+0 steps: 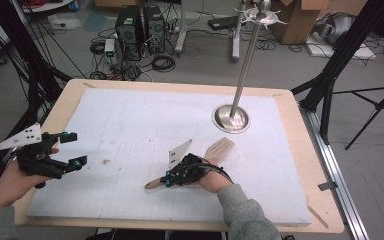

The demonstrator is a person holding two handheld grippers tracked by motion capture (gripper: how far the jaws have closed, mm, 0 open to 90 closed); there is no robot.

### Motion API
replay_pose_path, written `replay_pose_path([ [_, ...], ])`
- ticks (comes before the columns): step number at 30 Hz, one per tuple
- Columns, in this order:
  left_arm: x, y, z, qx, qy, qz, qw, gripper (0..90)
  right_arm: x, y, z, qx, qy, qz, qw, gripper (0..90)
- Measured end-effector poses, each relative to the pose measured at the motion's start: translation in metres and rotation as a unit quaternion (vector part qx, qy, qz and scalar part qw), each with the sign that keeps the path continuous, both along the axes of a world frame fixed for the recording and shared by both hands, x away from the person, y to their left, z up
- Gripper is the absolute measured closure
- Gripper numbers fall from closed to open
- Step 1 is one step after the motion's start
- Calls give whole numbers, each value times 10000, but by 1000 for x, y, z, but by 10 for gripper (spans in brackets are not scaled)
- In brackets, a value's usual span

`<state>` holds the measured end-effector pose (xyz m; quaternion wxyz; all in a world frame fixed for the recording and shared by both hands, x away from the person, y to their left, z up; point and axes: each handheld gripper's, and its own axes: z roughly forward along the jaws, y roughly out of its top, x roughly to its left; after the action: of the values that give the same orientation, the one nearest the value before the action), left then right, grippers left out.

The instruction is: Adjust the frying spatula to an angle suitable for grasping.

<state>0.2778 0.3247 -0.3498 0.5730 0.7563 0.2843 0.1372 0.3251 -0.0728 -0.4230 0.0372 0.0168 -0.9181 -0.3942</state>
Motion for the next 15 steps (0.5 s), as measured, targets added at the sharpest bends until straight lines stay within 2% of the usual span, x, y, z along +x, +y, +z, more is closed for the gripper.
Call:
replay_pose_path([
  [7, -4, 5, 0, 1, 0, 73, 10000, 49, 2, 10, -6, -72, 21, 52, 10000, 900],
  [13, -7, 7, 0, -1, 5, 119, 9999, 48, 2, 16, -10, -272, -98, 75, 9996, 900],
  [15, -8, 9, 0, -1, -3, 134, 9999, 49, 3, 18, -11, -264, -146, 35, 9995, 900],
])
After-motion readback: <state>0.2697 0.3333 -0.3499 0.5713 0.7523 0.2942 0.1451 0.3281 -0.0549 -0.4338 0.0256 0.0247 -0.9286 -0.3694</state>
